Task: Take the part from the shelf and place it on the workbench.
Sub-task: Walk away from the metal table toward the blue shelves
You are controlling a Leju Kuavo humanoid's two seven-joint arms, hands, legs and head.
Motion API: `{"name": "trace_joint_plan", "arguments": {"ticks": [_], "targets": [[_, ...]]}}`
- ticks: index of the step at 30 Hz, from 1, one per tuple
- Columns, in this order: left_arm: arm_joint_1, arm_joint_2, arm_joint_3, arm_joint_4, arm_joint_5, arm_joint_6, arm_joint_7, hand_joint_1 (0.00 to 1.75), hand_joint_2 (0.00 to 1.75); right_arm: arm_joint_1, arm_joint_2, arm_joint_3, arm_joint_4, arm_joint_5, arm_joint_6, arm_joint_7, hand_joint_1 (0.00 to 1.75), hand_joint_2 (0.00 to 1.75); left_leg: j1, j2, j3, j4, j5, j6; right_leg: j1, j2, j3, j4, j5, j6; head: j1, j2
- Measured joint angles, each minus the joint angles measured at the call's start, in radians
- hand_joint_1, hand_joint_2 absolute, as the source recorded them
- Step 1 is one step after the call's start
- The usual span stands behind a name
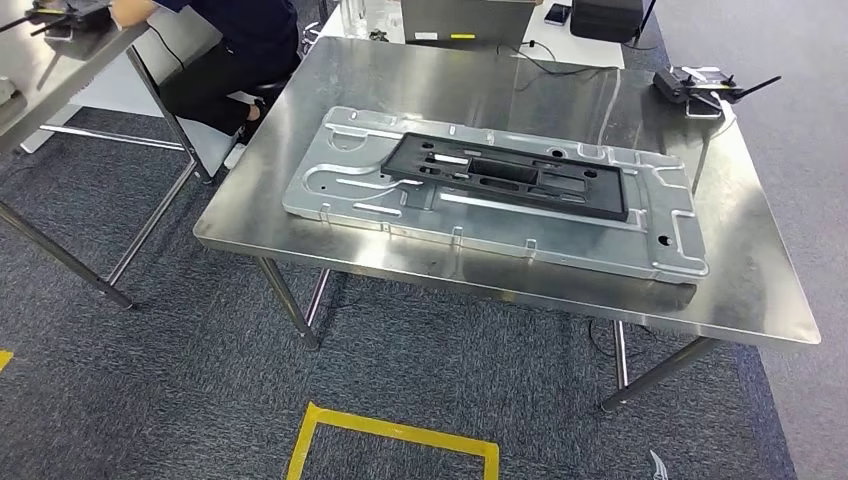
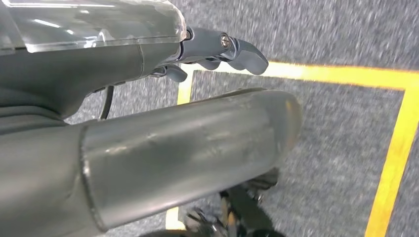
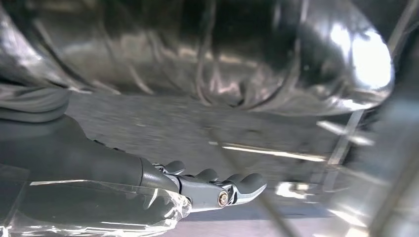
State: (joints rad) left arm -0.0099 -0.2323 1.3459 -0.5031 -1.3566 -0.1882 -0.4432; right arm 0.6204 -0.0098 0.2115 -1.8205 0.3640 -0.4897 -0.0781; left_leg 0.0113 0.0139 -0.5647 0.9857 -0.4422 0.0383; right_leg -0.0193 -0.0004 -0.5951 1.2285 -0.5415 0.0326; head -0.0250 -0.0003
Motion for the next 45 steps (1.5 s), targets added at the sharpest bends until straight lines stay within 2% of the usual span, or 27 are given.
{"name": "trace_joint_plan", "arguments": {"ticks": [2,4,6,7,9,11,13,15,17,18,19,21,23,25,27,29,31,32,34,35,36,38,40,41,43,44,45], "targets": [[-0.002,-0.005,0.009,-0.005,-0.006,-0.003,-0.007,0.00,0.00,0.014,0.073,-0.092,0.025,-0.026,0.099,-0.010,0.00,0.00,-0.001,-0.004,-0.030,0.017,0.010,-0.012,-0.001,0.017,0.111,-0.144,0.003,-0.006,-0.001,0.000],[-0.007,-0.009,0.016,-0.011,-0.012,-0.006,-0.015,0.00,0.00,0.022,0.155,-0.210,0.054,-0.076,0.212,-0.004,0.00,0.00,-0.003,-0.012,-0.044,0.026,0.024,-0.026,0.003,0.029,0.174,-0.243,-0.030,-0.017,-0.001,0.000],[-0.010,-0.011,0.021,-0.021,-0.015,-0.010,-0.020,0.00,0.00,0.029,0.218,-0.315,0.088,-0.111,0.275,0.017,0.00,0.00,0.000,-0.020,-0.050,0.028,0.036,-0.040,0.004,0.016,0.173,-0.260,-0.029,-0.031,-0.001,0.000],[-0.010,-0.012,0.024,-0.027,-0.016,-0.014,-0.020,0.00,0.00,0.031,0.240,-0.356,0.104,-0.116,0.288,0.027,0.00,0.00,0.002,-0.023,-0.056,0.037,0.027,-0.045,0.004,0.008,0.169,-0.261,-0.023,-0.040,-0.001,0.000],[-0.009,-0.016,0.029,-0.039,-0.018,-0.023,-0.020,0.00,0.00,0.035,0.274,-0.416,0.133,-0.110,0.302,0.047,0.00,0.00,0.007,-0.023,-0.083,0.109,-0.038,-0.052,0.002,-0.010,0.159,-0.264,-0.010,-0.057,-0.002,0.000],[-0.008,-0.023,0.033,-0.057,-0.023,-0.041,-0.020,0.00,0.00,0.041,0.298,-0.456,0.155,-0.080,0.307,0.089,0.00,0.00,0.008,-0.021,-0.121,0.234,-0.117,-0.059,0.006,-0.027,0.147,-0.261,-0.002,-0.063,-0.003,0.000],[-0.004,-0.036,0.036,-0.086,-0.027,-0.066,-0.020,0.00,0.00,0.045,0.316,-0.478,0.180,-0.043,0.313,0.154,0.00,0.00,0.009,-0.020,-0.123,0.299,-0.134,-0.062,0.009,-0.045,0.136,-0.255,0.002,-0.063,-0.003,0.000],[0.000,-0.048,0.037,-0.115,-0.030,-0.085,-0.020,0.00,0.00,0.044,0.327,-0.494,0.213,-0.026,0.319,0.204,0.00,0.00,0.008,-0.010,-0.054,0.220,-0.088,-0.058,0.011,-0.062,0.129,-0.248,0.002,-0.061,-0.003,0.000],[-0.001,-0.055,0.037,-0.137,-0.036,-0.094,-0.020,0.00,0.00,0.038,0.337,-0.508,0.254,-0.038,0.329,0.250,0.00,0.00,0.001,0.026,0.032,0.085,-0.059,-0.046,0.014,-0.079,0.126,-0.241,0.000,-0.057,-0.003,0.000],[-0.002,-0.059,0.037,-0.147,-0.040,-0.096,-0.020,0.00,0.00,0.035,0.341,-0.512,0.275,-0.053,0.334,0.278,0.00,0.00,-0.004,0.041,0.054,0.042,-0.056,-0.040,0.016,-0.087,0.126,-0.239,-0.001,-0.053,-0.003,0.000],[-0.003,-0.063,0.037,-0.157,-0.044,-0.098,-0.020,0.00,0.00,0.032,0.344,-0.515,0.294,-0.069,0.340,0.308,0.00,0.00,-0.009,0.050,0.061,0.023,-0.061,-0.033,0.017,-0.096,0.125,-0.238,0.000,-0.048,-0.003,0.000],[-0.001,-0.072,0.037,-0.176,-0.051,-0.100,-0.020,0.00,0.00,0.025,0.348,-0.516,0.322,-0.088,0.345,0.352,0.00,0.00,-0.009,0.037,0.056,0.011,-0.055,-0.019,0.019,-0.110,0.126,-0.238,0.000,-0.036,-0.002,0.000],[0.001,-0.080,0.037,-0.191,-0.053,-0.101,-0.021,0.00,0.00,0.020,0.350,-0.516,0.341,-0.093,0.347,0.371,0.00,0.00,-0.002,0.021,0.054,-0.002,-0.044,-0.003,0.017,-0.072,0.115,-0.211,-0.025,-0.025,-0.002,0.000],[-0.001,-0.087,0.037,-0.203,-0.054,-0.104,-0.021,0.00,0.00,0.019,0.351,-0.516,0.359,-0.091,0.356,0.394,0.00,0.00,0.000,0.005,0.047,-0.008,-0.034,0.010,0.012,-0.018,0.069,-0.109,-0.092,-0.018,-0.001,0.000],[-0.002,-0.093,0.037,-0.210,-0.056,-0.110,-0.021,0.00,0.00,0.018,0.352,-0.516,0.375,-0.083,0.376,0.429,0.00,0.00,-0.001,-0.010,0.038,-0.006,-0.029,0.014,0.010,-0.005,0.017,0.006,-0.147,-0.015,-0.001,0.000],[-0.002,-0.095,0.037,-0.213,-0.057,-0.114,-0.021,0.00,0.00,0.017,0.352,-0.516,0.382,-0.077,0.388,0.449,0.00,0.00,-0.001,-0.018,0.035,-0.004,-0.027,0.013,0.009,-0.004,-0.002,0.048,-0.160,-0.014,-0.001,0.000],[-0.002,-0.096,0.037,-0.214,-0.059,-0.115,-0.021,0.00,0.00,0.016,0.352,-0.517,0.389,-0.076,0.397,0.464,0.00,0.00,-0.001,-0.026,0.034,-0.002,-0.027,0.013,0.008,-0.003,0.000,0.045,-0.148,-0.013,-0.001,0.000],[-0.002,-0.098,0.036,-0.215,-0.062,-0.116,-0.021,0.00,0.00,0.013,0.352,-0.518,0.400,-0.075,0.415,0.485,0.00,0.00,-0.001,-0.040,0.032,0.002,-0.027,0.011,0.005,0.002,0.025,-0.006,-0.110,-0.013,-0.001,0.000],[-0.007,-0.101,0.035,-0.217,-0.068,-0.116,-0.022,0.00,0.00,0.006,0.352,-0.519,0.432,-0.076,0.474,0.530,0.00,0.00,-0.003,-0.077,0.019,0.022,-0.027,-0.001,-0.001,0.047,0.085,-0.144,-0.035,-0.016,-0.001,0.000],[-0.009,-0.102,0.034,-0.217,-0.070,-0.115,-0.023,0.00,0.00,0.003,0.353,-0.520,0.445,-0.078,0.501,0.543,0.00,0.00,-0.004,-0.094,0.012,0.029,-0.026,-0.009,-0.002,0.065,0.111,-0.203,-0.009,-0.019,-0.002,0.000],[-0.010,-0.102,0.034,-0.217,-0.071,-0.114,-0.023,0.00,0.00,0.000,0.353,-0.522,0.454,-0.080,0.519,0.547,0.00,0.00,-0.004,-0.106,0.005,0.033,-0.023,-0.019,0.000,0.076,0.115,-0.218,-0.009,-0.023,-0.002,0.000],[-0.008,-0.102,0.034,-0.217,-0.073,-0.112,-0.023,0.00,0.00,-0.006,0.354,-0.526,0.463,-0.081,0.540,0.548,0.00,0.00,-0.001,-0.114,-0.004,0.036,-0.021,-0.032,-0.003,0.052,0.112,-0.222,-0.001,-0.036,-0.002,0.000],[-0.009,-0.101,0.034,-0.217,-0.074,-0.110,-0.024,0.00,0.00,-0.009,0.357,-0.532,0.470,-0.075,0.565,0.540,0.00,0.00,0.000,-0.079,-0.031,0.092,-0.060,-0.040,-0.006,0.023,0.109,-0.229,0.008,-0.052,-0.004,0.000],[-0.010,-0.100,0.034,-0.217,-0.074,-0.109,-0.024,0.00,0.00,-0.010,0.358,-0.536,0.475,-0.070,0.577,0.534,0.00,0.00,0.000,-0.054,-0.055,0.149,-0.096,-0.043,-0.004,0.008,0.107,-0.230,0.010,-0.055,-0.005,0.000],[-0.012,-0.100,0.034,-0.217,-0.074,-0.109,-0.025,0.00,0.00,-0.012,0.358,-0.546,0.484,-0.060,0.594,0.524,0.00,0.00,0.003,-0.029,-0.105,0.274,-0.159,-0.050,-0.001,-0.023,0.103,-0.229,0.010,-0.058,-0.006,0.000],[-0.011,-0.099,0.034,-0.217,-0.074,-0.108,-0.026,0.00,0.00,-0.014,0.358,-0.550,0.489,-0.058,0.598,0.521,0.00,0.00,0.004,-0.024,-0.113,0.305,-0.167,-0.052,0.000,-0.038,0.102,-0.229,0.010,-0.058,-0.006,0.000],[-0.010,-0.099,0.034,-0.217,-0.074,-0.108,-0.026,0.00,0.00,-0.017,0.358,-0.553,0.492,-0.056,0.600,0.518,0.00,0.00,0.004,-0.020,-0.103,0.300,-0.157,-0.053,0.000,-0.052,0.102,-0.229,0.010,-0.057,-0.006,0.000]]}}
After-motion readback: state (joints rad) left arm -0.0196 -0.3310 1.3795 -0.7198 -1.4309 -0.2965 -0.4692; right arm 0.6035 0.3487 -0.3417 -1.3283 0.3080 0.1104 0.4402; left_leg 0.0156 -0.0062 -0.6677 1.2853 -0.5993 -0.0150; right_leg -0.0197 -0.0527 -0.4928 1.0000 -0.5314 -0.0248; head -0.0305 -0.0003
